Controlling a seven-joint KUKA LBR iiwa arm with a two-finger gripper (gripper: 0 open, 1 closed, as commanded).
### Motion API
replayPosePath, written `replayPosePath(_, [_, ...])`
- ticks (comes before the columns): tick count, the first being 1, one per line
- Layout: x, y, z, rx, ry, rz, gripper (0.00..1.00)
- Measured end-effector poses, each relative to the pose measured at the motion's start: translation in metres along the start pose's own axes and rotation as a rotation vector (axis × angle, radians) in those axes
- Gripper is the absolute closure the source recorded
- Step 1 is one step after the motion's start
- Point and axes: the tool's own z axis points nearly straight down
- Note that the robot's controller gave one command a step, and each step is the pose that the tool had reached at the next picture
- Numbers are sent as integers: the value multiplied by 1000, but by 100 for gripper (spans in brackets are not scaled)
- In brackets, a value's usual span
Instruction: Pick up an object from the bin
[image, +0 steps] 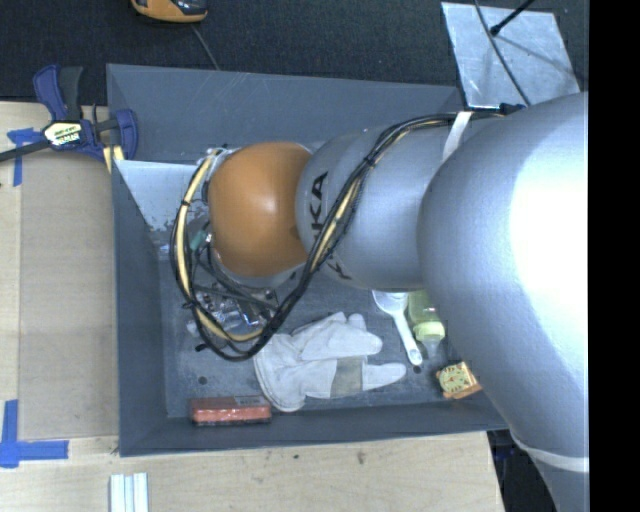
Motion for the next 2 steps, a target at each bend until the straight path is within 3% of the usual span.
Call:
replayPosePath(1, [-13, -11, -8, 3, -11, -64, 100])
replayPosePath(2, [-2, -12, -17, -1, 3, -68, 100])
